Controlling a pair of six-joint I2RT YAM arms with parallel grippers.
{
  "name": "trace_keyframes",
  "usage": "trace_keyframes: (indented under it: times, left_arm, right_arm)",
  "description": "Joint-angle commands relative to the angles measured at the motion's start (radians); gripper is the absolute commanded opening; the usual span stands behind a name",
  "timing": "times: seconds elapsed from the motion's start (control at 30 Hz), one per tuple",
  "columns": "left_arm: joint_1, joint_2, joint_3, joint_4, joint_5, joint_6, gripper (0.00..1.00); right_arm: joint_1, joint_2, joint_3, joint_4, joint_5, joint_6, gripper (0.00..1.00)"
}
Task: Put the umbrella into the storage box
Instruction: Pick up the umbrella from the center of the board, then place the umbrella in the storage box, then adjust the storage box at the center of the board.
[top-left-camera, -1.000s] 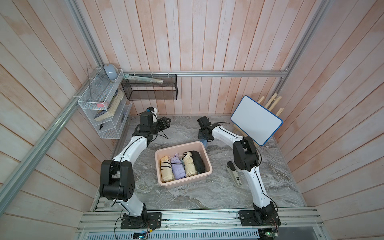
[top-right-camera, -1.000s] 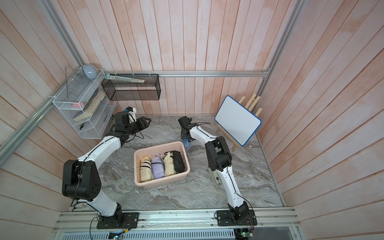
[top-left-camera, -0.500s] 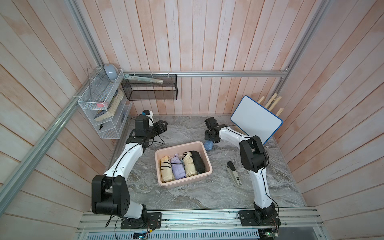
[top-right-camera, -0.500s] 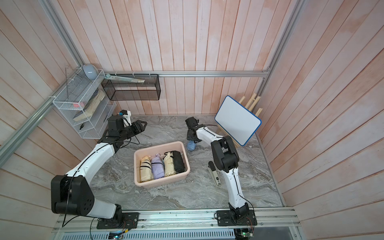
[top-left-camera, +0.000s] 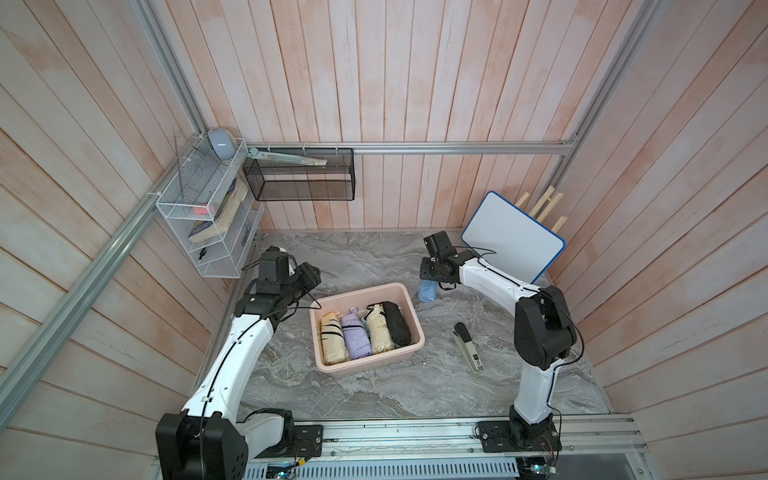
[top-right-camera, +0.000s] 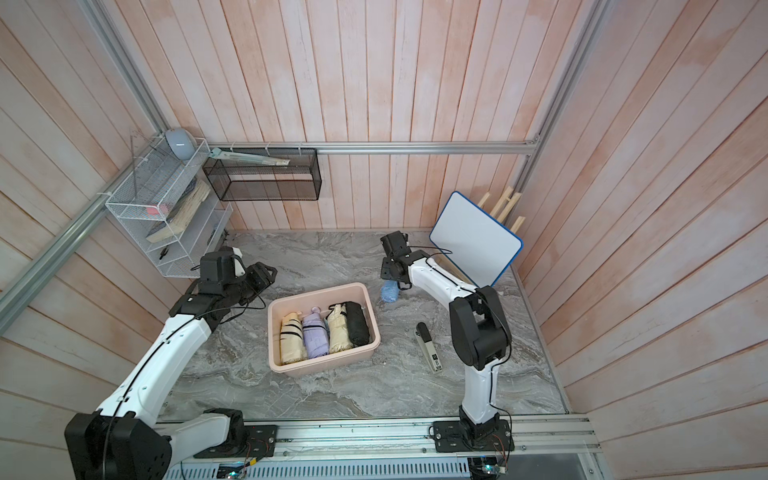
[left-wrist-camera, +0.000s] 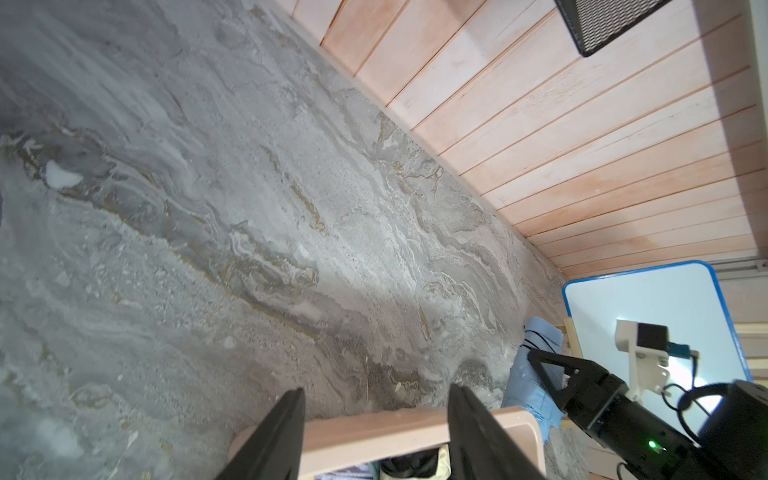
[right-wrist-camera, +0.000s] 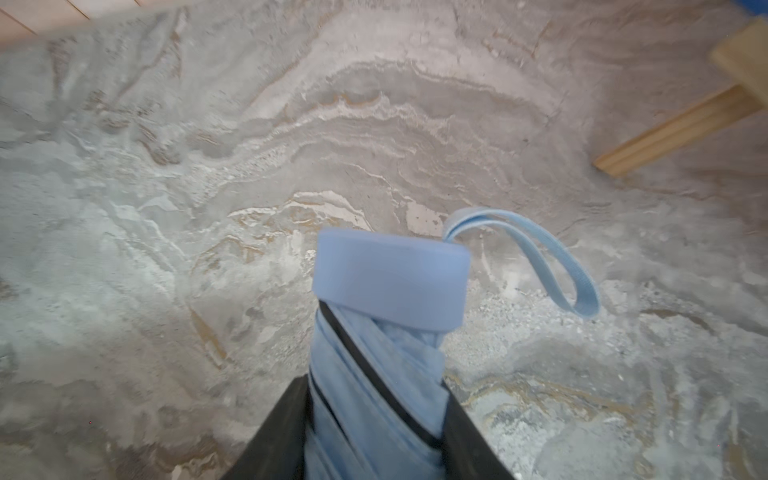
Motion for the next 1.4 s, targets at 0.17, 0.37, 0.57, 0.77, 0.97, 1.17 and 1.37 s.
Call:
trace_keyframes:
  times: [0.17, 0.37, 0.57, 0.77, 0.97, 1.17, 1.37]
  left_arm:
    - [0.004, -0.114, -0.051, -0.161, 0.004, -0.041, 0.60]
    - [0.004, -0.171, -0.119, -0.157, 0.052, -0.055, 0.62]
    - [0.004, -0.214, -0.164, -0.153, 0.075, -0.051, 0.62]
    - [0.004, -0.250, -0.191, -0.183, 0.099, -0.040, 0.63]
    - [0.004, -0.278, -0.229, -0.217, 0.109, -0.027, 0.62]
    - [0.002, -0.260, -0.247, -0.211, 0.120, -0.001, 0.62]
    - [-0.005, -0.225, -0.291, -0.175, 0.175, 0.023, 0.53]
  right_arm:
    - [0.005, -0.221, -0.042, -0.023, -0.008, -0.066, 0.31]
    - [0.079, -0.300, 0.033, -0.134, -0.016, -0.086, 0.29]
    - [0.219, -0.291, 0.119, -0.169, -0.086, -0.024, 0.28]
    - [0.354, -0.227, 0.125, -0.090, -0.208, 0.041, 0.28]
    - [0.434, -0.163, 0.076, -0.005, -0.270, 0.071, 0.28]
    - [0.467, -0.086, 0.037, 0.051, -0.327, 0.083, 0.27]
    - [0.491, -0.020, 0.033, 0.058, -0.338, 0.093, 0.27]
